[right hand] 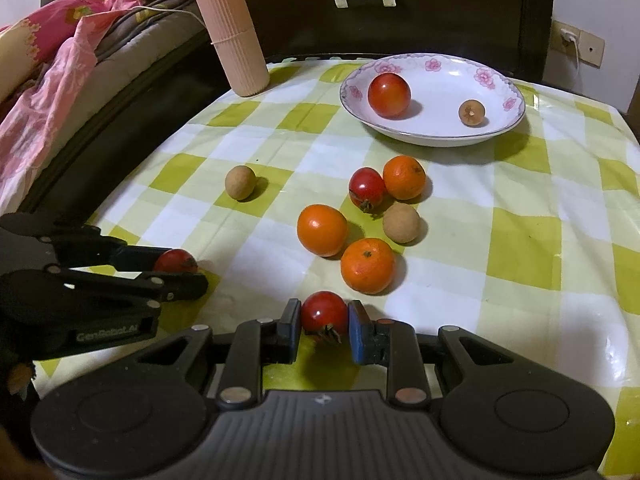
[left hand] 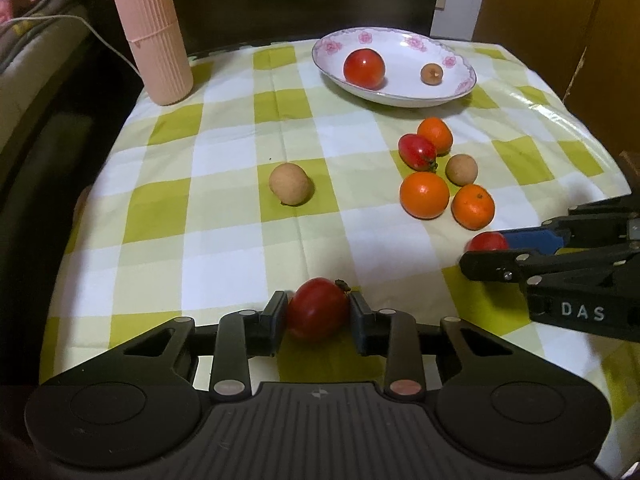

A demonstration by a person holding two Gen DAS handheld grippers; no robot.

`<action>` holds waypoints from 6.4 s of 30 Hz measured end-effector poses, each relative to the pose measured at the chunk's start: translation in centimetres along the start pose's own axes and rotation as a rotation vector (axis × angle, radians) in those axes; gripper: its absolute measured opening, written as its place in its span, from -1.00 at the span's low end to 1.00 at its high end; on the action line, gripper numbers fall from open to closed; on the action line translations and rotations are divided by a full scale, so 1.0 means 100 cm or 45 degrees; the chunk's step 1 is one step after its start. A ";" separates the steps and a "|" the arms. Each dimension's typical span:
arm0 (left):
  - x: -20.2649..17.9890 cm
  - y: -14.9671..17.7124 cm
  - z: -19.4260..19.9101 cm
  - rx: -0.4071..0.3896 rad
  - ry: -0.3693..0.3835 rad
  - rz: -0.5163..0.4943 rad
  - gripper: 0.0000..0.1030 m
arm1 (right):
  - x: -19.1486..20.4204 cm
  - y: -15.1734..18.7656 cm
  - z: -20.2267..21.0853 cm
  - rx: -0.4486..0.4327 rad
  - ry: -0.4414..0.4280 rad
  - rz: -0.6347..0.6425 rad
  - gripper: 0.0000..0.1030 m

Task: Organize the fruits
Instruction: 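Grasp the red tomato with the left tool, then carry both held tomatoes to the plate with the left and right tools, then open the left tool over the plate while the right tool releases the cherry tomato, then withdraw both tools and move the right tool toward an orange tangerine, then grasp the small brown round fruit with the left tool while the right tool holds the tangerine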

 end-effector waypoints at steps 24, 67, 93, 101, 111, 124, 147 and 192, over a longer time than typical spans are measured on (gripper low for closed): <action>-0.021 -0.048 0.005 -0.112 0.114 0.098 -0.22 | -0.012 -0.030 0.024 -0.163 0.010 -0.094 -0.50; -0.036 -0.134 -0.091 -0.145 0.129 0.203 -0.25 | -0.106 -0.105 -0.029 -0.319 0.123 -0.331 -0.50; -0.026 -0.144 -0.093 -0.153 0.074 0.298 0.17 | -0.127 -0.114 -0.046 -0.336 0.076 -0.476 -0.47; -0.023 -0.148 -0.080 -0.202 0.090 0.310 0.29 | -0.128 -0.121 -0.033 -0.370 0.036 -0.528 -0.47; -0.023 -0.142 -0.053 -0.248 0.065 0.256 0.39 | -0.108 -0.121 -0.011 -0.363 0.052 -0.445 -0.46; -0.007 -0.114 -0.014 -0.241 0.031 0.248 0.47 | -0.076 -0.094 0.024 -0.304 0.062 -0.333 -0.45; 0.026 -0.071 -0.007 -0.125 0.073 0.265 0.54 | -0.029 -0.027 -0.009 -0.027 0.021 -0.060 -0.33; 0.008 -0.028 -0.031 -0.002 0.001 0.040 -0.32 | -0.022 -0.019 -0.008 0.007 -0.032 -0.033 -0.38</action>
Point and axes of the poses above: each gripper's, at about its wrist camera, not at the fingertips, and z roughly against the way its jaws point, x to its left, y to its underside, the point moved 2 cm from there along -z, roughly the way its jaws point, and after that the axes turned 10 degrees about -x, right-handed, at the moved point
